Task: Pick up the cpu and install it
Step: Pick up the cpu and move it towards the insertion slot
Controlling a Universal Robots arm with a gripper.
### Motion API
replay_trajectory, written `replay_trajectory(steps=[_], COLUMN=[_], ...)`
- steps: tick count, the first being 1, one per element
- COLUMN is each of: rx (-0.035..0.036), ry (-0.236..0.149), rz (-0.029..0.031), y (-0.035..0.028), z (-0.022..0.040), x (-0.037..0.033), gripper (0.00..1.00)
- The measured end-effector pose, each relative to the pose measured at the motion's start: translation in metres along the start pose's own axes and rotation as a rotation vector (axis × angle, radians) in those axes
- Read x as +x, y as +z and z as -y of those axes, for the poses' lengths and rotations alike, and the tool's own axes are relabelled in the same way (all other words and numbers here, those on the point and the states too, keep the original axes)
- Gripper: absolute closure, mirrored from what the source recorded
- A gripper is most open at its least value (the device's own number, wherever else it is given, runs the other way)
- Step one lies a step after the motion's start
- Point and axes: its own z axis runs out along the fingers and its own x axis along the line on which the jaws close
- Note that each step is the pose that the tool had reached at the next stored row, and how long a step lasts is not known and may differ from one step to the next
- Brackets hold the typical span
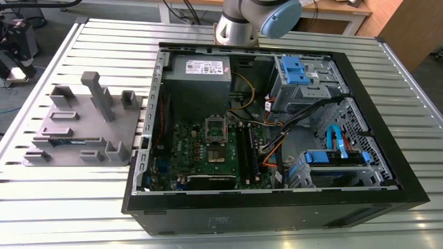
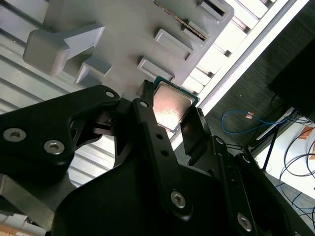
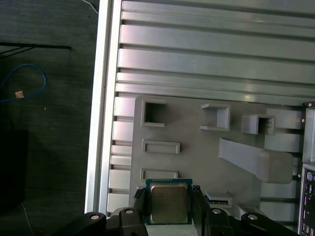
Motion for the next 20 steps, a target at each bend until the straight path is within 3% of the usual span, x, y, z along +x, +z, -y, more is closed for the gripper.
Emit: replay_trajectory(steps=[8,20], rx=[0.0,0.0], ry=[0.0,0.0], rz=[-0.0001,-0.0001], y=[0.0001,0.0009], z=[0.0003,0.0014], x=[-0.0052,-0.0243], gripper=[0.53,0.53])
